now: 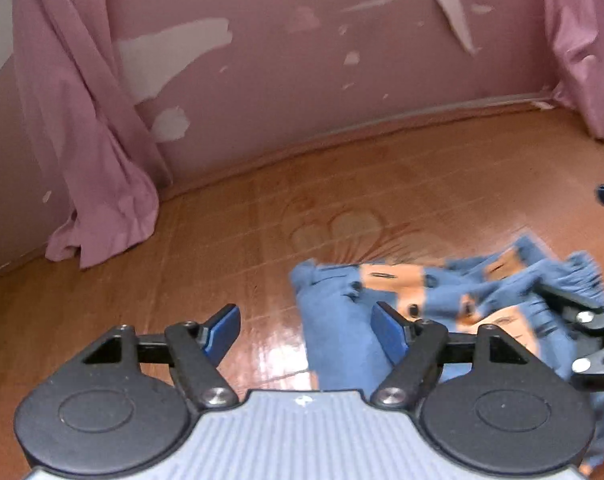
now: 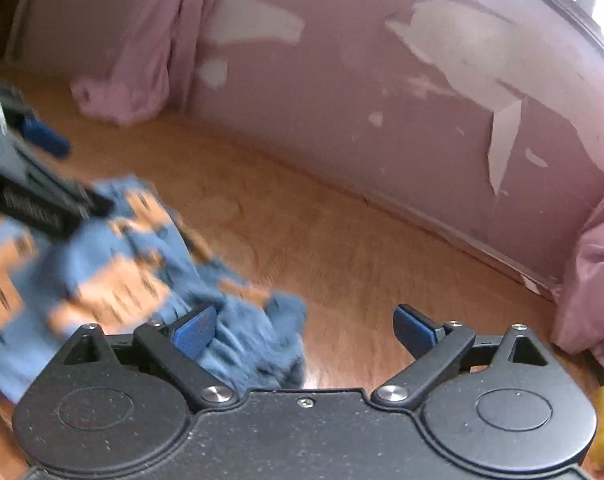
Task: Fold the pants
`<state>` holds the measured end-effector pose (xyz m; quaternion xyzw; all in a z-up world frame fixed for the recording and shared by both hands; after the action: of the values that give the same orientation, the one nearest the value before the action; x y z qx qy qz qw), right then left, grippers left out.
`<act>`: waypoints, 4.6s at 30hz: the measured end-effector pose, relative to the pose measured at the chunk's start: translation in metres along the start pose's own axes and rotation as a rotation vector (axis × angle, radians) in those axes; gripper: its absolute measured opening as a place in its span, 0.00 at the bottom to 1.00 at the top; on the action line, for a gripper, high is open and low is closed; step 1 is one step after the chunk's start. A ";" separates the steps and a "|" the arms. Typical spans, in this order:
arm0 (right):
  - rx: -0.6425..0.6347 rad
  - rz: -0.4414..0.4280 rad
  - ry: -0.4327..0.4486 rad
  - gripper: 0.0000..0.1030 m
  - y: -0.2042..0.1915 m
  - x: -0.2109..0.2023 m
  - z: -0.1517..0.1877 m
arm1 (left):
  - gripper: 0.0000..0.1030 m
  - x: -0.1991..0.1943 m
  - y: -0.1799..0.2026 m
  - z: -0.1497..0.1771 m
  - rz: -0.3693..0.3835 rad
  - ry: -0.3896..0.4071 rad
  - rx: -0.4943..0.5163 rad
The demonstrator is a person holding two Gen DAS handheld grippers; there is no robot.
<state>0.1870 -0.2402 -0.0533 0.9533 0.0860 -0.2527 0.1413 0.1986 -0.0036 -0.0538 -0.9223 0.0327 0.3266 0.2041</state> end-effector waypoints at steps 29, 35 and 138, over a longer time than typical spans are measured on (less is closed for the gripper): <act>0.021 -0.076 -0.062 0.99 0.005 -0.053 0.019 | 0.98 -0.058 -0.001 0.045 0.067 -0.142 -0.185; 0.006 -0.061 -0.109 0.99 0.010 -0.054 0.034 | 0.99 -0.061 -0.005 0.055 0.061 -0.154 -0.210; 0.271 -0.343 0.107 0.23 0.030 -0.025 0.002 | 0.19 -0.081 -0.012 0.074 0.388 -0.091 -0.408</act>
<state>0.1720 -0.2714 -0.0357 0.9470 0.2193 -0.2315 -0.0379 0.0939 0.0308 -0.0513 -0.9052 0.1332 0.4003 -0.0508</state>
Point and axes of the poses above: each gripper's, at about its wrist camera, not at the fingertips, and x roughly the way its jaws point, y to its right, z to its underside, the point moved 4 cm from there along x, roughly the way its jaws point, and after that the axes turned 9 degrees about x, right-handed, at the moved point
